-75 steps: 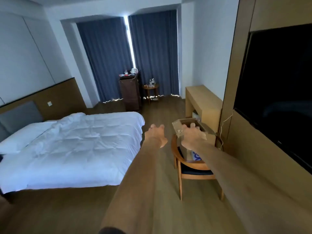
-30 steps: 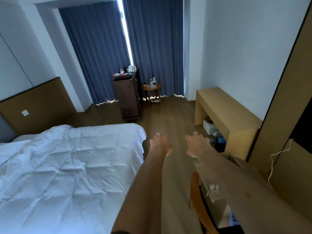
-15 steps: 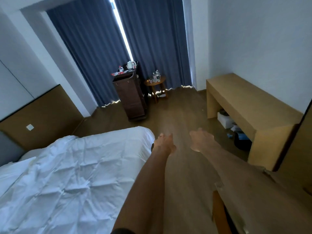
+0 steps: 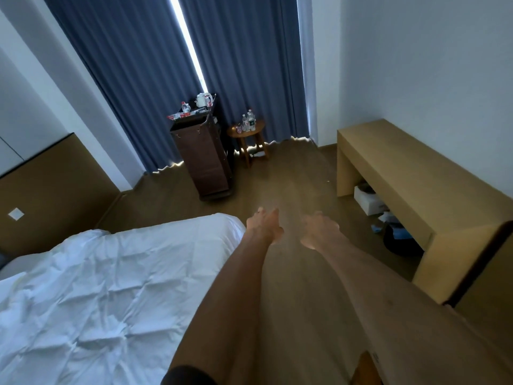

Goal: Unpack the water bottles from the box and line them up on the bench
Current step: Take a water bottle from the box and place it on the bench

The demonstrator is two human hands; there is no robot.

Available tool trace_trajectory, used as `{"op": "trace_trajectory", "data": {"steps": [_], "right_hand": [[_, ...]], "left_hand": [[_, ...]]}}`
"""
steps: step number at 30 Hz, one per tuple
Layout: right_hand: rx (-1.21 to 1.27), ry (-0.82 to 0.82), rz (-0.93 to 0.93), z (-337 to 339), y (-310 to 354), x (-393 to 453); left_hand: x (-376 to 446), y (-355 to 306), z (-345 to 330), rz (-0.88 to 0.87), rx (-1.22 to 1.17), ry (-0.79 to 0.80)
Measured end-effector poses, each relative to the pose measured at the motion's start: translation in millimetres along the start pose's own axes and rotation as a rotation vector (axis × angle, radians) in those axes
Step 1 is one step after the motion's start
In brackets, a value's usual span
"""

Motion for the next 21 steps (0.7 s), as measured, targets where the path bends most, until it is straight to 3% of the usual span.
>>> {"op": "trace_trajectory", "data": {"steps": [5,13,17,21], "right_hand": [[0.010,0.033,-0.029,-1.7,15.5,65.0],[0.031,-0.081,-0.043,27.5,77.1,196.8],[0.034,-0.139,-0.054,26.4,92.7,238.5],[0.064,-0.110,-0.170,17.3,63.9,265.2]], "left_hand": [[59.9,40.5,2.3,0.012,0.008,0.014],[194.2,109.5,33.1,-0.023,-0.045,-0.022],[240.7,101.1,25.9,-0.084,-0.043,-0.014],[273.3,69.4,5.8,-0.166,-0.016,0.056]]}}
Point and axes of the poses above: each hand's wrist, its own x-axis towards the middle knuckle, its own z-axis out of the back of the hand, y = z × x, the point moved 10 cm from there along x, towards the middle knuckle, and after that the axes turned 5 degrees about -y, right-handed, at the moved point
